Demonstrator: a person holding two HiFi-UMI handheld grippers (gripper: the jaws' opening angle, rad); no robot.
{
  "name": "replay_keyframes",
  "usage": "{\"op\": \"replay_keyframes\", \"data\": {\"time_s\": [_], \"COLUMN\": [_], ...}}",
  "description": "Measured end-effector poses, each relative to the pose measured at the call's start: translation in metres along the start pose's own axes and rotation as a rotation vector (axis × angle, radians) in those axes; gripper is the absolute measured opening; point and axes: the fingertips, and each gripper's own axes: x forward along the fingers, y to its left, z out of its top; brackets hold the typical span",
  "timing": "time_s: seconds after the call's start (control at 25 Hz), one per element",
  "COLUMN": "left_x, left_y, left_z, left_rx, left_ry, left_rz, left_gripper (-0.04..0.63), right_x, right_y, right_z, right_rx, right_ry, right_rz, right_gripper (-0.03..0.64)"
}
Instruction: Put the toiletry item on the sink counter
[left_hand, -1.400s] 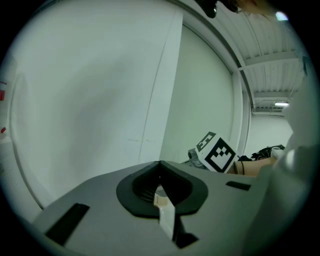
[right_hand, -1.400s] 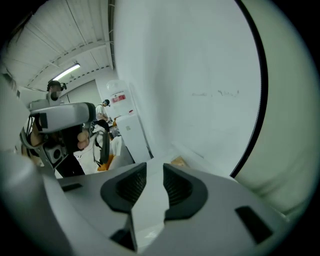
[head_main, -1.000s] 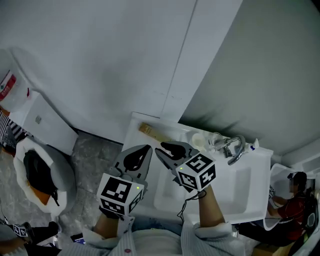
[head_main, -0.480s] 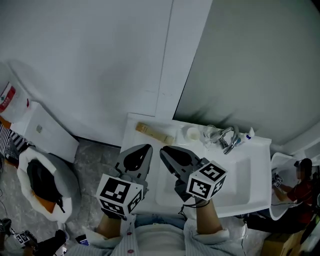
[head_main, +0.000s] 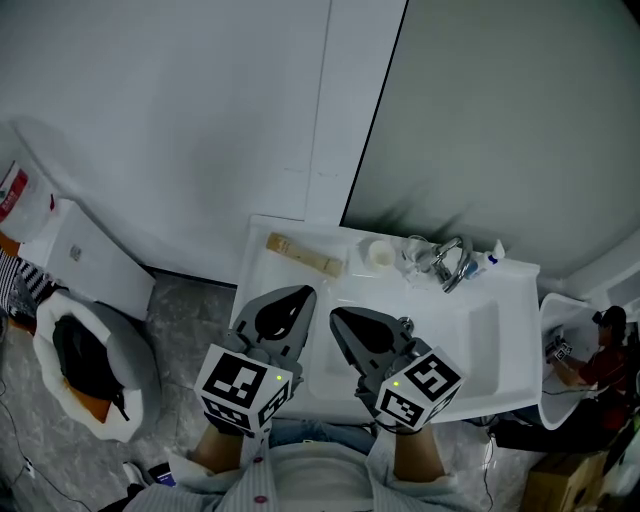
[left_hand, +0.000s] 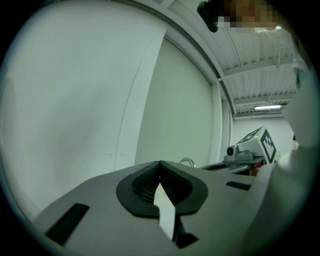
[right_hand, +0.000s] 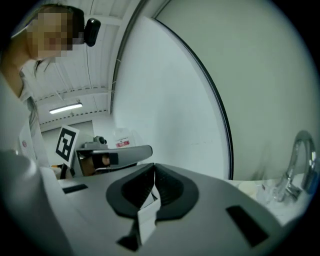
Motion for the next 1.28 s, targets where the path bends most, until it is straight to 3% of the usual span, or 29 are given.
{"op": "replay_keyframes", "data": {"time_s": [0.36,1.28], "left_x": [-0.003,-0.013], "left_y": [-0.013,-0.006], "left_z": [-0.002,-0.005], "left_rx": [-0.022,-0.021], "left_ry": [-0.004,-0.009], "left_rz": [-0.034,0.024], "left_gripper": [0.016,0.016], "right_x": [-0.006,0.0], "right_y": [-0.002,-0.006], "right_z": [-0.018,-0.027], "right_rx": [0.024,0.06], "right_ry": [0.05,0.101], "right_rz": [-0.018,-0.001], "right_gripper": [0.011,0.009]}}
